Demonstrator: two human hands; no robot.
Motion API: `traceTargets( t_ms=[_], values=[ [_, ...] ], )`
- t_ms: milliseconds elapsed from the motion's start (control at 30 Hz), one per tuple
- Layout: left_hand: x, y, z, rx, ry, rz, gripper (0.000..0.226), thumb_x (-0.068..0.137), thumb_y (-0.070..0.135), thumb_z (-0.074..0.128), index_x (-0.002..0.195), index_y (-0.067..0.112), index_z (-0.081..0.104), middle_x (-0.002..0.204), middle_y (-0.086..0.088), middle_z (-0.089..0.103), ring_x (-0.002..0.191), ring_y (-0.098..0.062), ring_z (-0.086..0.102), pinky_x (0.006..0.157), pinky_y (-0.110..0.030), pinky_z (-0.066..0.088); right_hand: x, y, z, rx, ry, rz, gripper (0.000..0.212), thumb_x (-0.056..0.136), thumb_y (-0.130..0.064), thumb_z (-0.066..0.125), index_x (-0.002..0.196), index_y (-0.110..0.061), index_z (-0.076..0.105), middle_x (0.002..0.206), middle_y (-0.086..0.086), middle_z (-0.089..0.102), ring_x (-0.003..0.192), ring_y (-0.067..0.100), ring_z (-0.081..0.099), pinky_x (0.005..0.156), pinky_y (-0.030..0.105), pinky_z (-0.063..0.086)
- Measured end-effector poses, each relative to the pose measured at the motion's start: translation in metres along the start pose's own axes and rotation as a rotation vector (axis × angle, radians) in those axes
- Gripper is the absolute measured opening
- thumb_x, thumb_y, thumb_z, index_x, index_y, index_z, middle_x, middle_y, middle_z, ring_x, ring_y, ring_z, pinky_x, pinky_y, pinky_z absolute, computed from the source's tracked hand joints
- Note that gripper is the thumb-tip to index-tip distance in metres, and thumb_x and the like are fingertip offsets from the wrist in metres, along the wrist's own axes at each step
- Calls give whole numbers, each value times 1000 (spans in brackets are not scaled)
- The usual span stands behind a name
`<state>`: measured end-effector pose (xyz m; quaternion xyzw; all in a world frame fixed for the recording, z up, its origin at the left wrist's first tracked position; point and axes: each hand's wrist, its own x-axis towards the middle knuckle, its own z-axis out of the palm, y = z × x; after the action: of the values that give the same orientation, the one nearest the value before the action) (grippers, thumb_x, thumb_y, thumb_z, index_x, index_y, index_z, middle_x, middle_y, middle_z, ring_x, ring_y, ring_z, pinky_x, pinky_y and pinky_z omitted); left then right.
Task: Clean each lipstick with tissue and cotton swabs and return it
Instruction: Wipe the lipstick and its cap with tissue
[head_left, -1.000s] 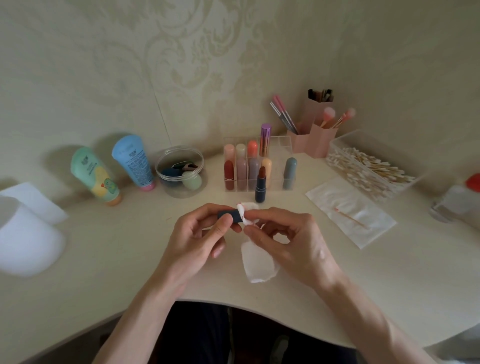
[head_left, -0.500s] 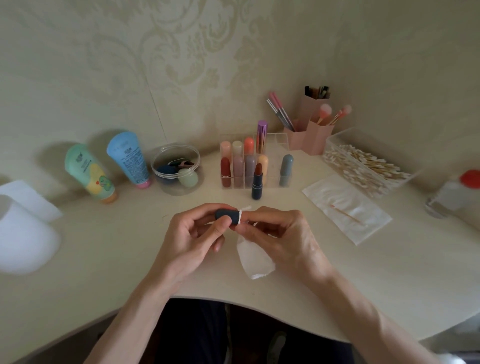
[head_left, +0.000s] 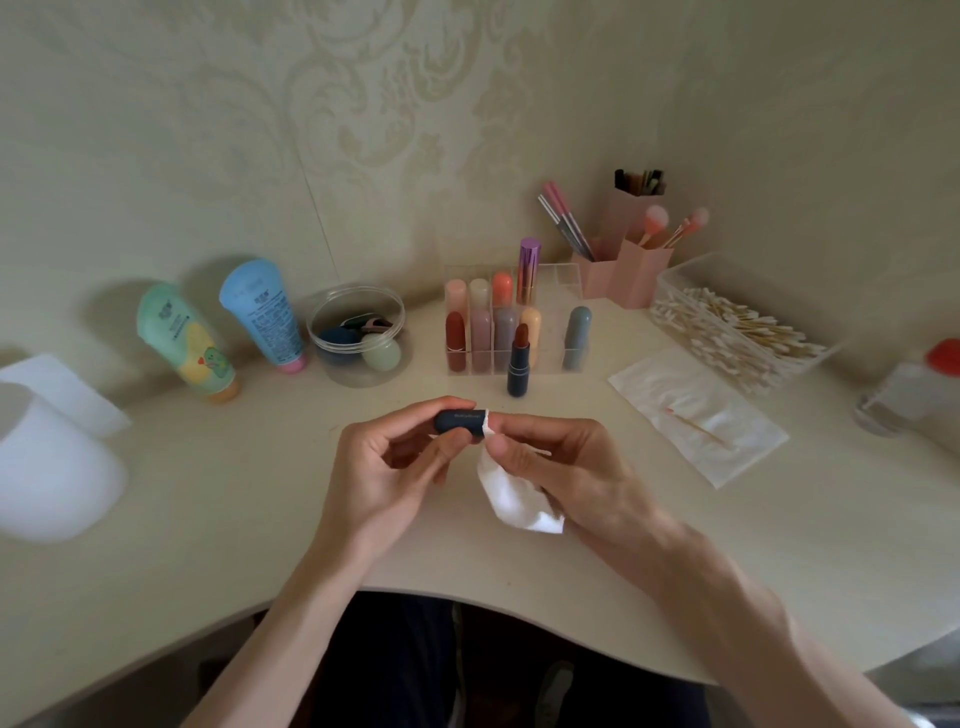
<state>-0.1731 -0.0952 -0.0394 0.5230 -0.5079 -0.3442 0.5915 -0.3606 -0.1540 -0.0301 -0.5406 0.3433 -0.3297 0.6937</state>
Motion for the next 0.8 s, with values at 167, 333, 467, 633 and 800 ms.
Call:
traceTargets(
  t_ms=[167, 333, 467, 633, 800],
  values=[
    [0, 2, 1, -39, -39, -63, 22, 86, 21, 77, 108, 24, 81, 92, -9, 78, 64, -23, 56, 59, -30, 47, 3, 3, 5, -62, 111, -131, 16, 91, -18, 77, 101, -7, 83, 87, 11, 80, 74, 13, 70, 67, 23, 54],
    [2, 11, -3, -19, -84, -174, 30, 99, 39, 57, 107, 21, 79, 83, -2, 77, 58, -19, 56, 57, -20, 45, 5, 7, 6, -158, 132, -279, 11, 93, -8, 76, 102, -3, 82, 93, 7, 81, 84, 16, 76, 77, 24, 57],
    [3, 5, -4, -50, -77, -204, 22, 97, 26, 65, 101, 13, 82, 83, -11, 76, 62, -15, 61, 56, -21, 44, 5, 9, 4, -286, 100, -343, 12, 93, -7, 77, 103, -6, 83, 92, 4, 80, 85, 19, 76, 80, 26, 57],
    [2, -1, -2, 25, -32, -82, 20, 88, 15, 74, 107, 12, 79, 85, -6, 79, 74, -21, 75, 75, -22, 57, 6, 6, 3, -154, 107, -154, 11, 90, -6, 79, 99, -2, 82, 85, 4, 80, 75, 7, 71, 69, 18, 53],
    [2, 2, 1, 93, -51, -20, 28, 89, 10, 76, 116, 18, 75, 90, -4, 78, 65, -25, 71, 64, -32, 59, 4, 3, 0, -72, 134, -98, 13, 90, -15, 79, 97, -5, 83, 80, 3, 77, 70, 11, 68, 63, 22, 53]
  ],
)
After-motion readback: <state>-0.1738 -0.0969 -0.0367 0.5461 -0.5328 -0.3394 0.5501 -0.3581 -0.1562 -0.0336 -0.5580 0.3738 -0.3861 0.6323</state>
